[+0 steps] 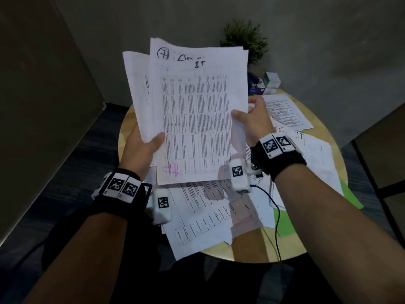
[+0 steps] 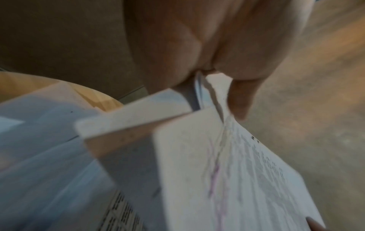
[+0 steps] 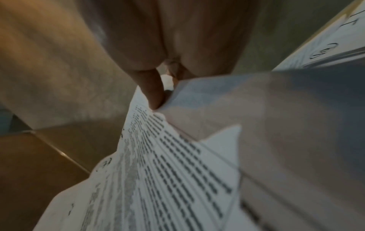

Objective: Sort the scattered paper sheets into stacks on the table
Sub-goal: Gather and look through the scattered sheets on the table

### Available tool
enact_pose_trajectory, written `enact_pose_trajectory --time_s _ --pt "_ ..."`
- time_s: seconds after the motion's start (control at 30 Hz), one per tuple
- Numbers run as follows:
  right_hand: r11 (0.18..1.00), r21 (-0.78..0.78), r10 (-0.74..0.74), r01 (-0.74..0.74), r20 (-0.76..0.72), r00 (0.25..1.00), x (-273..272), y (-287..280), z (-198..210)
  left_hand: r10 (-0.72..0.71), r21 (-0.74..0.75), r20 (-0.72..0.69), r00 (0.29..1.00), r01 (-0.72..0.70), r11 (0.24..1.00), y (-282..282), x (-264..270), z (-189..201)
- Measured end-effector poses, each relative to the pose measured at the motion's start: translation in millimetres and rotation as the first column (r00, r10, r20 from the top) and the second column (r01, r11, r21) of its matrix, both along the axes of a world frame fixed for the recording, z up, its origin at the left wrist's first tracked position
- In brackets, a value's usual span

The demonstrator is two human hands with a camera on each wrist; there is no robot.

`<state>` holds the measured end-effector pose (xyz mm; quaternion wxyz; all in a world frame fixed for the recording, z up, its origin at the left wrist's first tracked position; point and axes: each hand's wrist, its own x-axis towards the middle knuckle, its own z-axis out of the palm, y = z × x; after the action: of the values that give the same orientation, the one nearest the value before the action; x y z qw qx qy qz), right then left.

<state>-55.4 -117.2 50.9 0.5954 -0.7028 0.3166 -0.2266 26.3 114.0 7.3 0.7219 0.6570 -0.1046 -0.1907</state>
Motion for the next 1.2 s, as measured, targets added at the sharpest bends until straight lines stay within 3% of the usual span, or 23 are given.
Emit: enact_pose_trajectory --time_s 0.1,0.17,0.23,0.3,0.37,0.43,0.47,0.53,0.6,0.7,0.9,1.1,1.2 --pt "0.997 0.023 0.070 -0.070 0.005 0.998 4 2 0 0.070 0.073 0.085 0.994 -0.076 0.994 5 8 -8" --pt "0.995 0.021 0.094 -0.092 -0.099 0.991 0 -1 -6 0.128 0.089 0.132 0.983 -0.141 0.986 6 11 -7" --pt "0.989 -0.073 0.099 -0.126 -0.304 0.948 -8 -6 -18 0.192 0.085 0.138 0.972 -0.205 0.975 7 14 -6" --pt "0.948 -0.213 0.074 -0.238 -0.579 0.812 -16 -8 -35 0.223 0.067 0.150 0.963 -0.235 0.970 8 14 -5" --pt "0.891 -0.267 0.023 -0.367 -0.780 0.625 -22 0 -50 0.224 0.072 0.164 0.961 -0.238 0.969 8 14 -4" --pt "0.815 -0.307 -0.030 -0.492 -0.870 0.492 -25 11 -61 0.222 0.075 0.160 0.962 -0.237 0.969 8 15 -5" --pt "0.780 -0.322 -0.043 -0.536 -0.883 0.468 -25 15 -65 0.220 0.074 0.157 0.963 -0.234 0.969 7 16 -6" --pt "0.778 -0.327 -0.032 -0.537 -0.873 0.486 -25 16 -73 0.221 0.069 0.144 0.965 -0.232 0.970 8 17 -6" --pt "0.845 -0.315 -0.008 -0.433 -0.816 0.579 -28 14 -76 0.226 0.065 0.133 0.965 -0.236 0.969 8 18 -7" --pt "0.841 -0.392 -0.036 -0.372 -0.727 0.686 -30 10 -73 0.234 0.069 0.126 0.964 -0.243 0.968 7 19 -9" --pt "0.856 -0.408 -0.075 -0.318 -0.706 0.704 -34 -4 -70 0.211 0.073 0.116 0.971 -0.220 0.973 5 19 -14" --pt "0.894 -0.432 -0.170 -0.119 -0.573 0.802 -47 -23 -48 0.191 0.036 0.083 0.978 -0.194 0.980 5 17 -12" --pt "0.899 -0.427 -0.163 -0.097 -0.531 0.831 -55 -41 -34 0.166 0.017 0.046 0.985 -0.167 0.986 4 14 -12"
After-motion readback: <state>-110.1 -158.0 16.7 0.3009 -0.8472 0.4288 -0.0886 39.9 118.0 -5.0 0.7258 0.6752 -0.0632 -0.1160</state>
